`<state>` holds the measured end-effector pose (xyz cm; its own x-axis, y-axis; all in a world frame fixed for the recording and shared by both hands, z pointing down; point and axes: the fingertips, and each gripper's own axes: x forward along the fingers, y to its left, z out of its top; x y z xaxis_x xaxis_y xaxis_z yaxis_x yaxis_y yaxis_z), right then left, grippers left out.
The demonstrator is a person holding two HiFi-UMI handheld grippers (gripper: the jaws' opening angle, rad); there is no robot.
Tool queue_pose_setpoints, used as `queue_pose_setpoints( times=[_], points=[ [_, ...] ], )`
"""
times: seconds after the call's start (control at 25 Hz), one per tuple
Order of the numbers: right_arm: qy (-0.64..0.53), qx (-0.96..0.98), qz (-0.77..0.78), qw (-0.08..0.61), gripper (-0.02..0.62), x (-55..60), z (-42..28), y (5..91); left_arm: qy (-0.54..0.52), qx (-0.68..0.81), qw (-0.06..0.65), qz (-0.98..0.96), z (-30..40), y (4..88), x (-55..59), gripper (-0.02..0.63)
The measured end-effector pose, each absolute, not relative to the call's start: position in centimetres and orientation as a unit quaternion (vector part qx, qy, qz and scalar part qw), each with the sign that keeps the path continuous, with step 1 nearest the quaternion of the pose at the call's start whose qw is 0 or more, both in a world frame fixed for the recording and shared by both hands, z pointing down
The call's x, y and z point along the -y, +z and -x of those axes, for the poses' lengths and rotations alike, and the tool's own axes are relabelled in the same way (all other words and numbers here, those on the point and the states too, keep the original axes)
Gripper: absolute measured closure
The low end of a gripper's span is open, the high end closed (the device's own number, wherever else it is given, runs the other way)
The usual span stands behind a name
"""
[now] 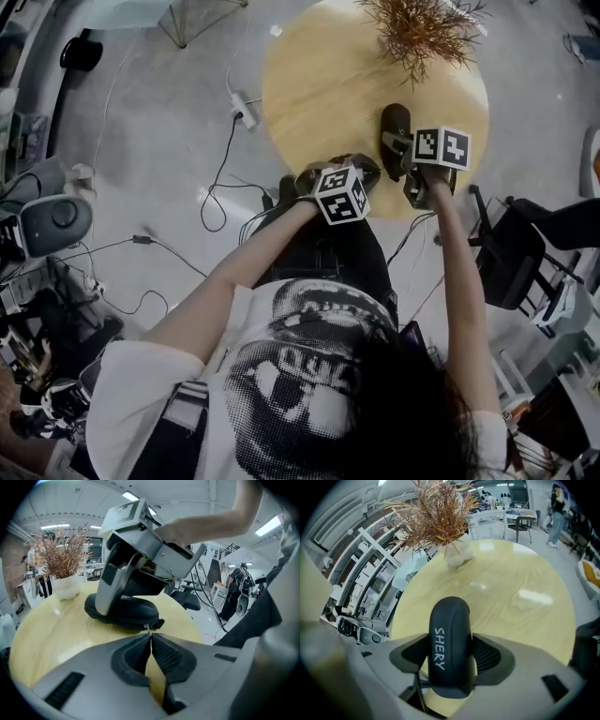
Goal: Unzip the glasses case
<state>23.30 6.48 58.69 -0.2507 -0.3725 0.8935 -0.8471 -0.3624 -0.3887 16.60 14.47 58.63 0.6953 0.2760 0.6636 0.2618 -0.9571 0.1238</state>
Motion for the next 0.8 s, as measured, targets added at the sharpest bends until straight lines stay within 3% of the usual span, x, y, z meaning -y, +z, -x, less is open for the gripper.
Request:
queue_pose_setpoints(
  times=[0.4,0.8],
  points=[
    [0.606,0.467,-0.618,0.183,0.301,-6.2,-21.8,59.4,0.355,-0.125,0.030,-0.926,-14.4,59.5,-14.9,0.591],
    [0.625,0.420,-0.642,0.141,0.301,-6.4,-21.1,59.8,0.356,-0.129,-0.020,-0.925,-14.3,60.1,-16.5,0.589]
  ],
)
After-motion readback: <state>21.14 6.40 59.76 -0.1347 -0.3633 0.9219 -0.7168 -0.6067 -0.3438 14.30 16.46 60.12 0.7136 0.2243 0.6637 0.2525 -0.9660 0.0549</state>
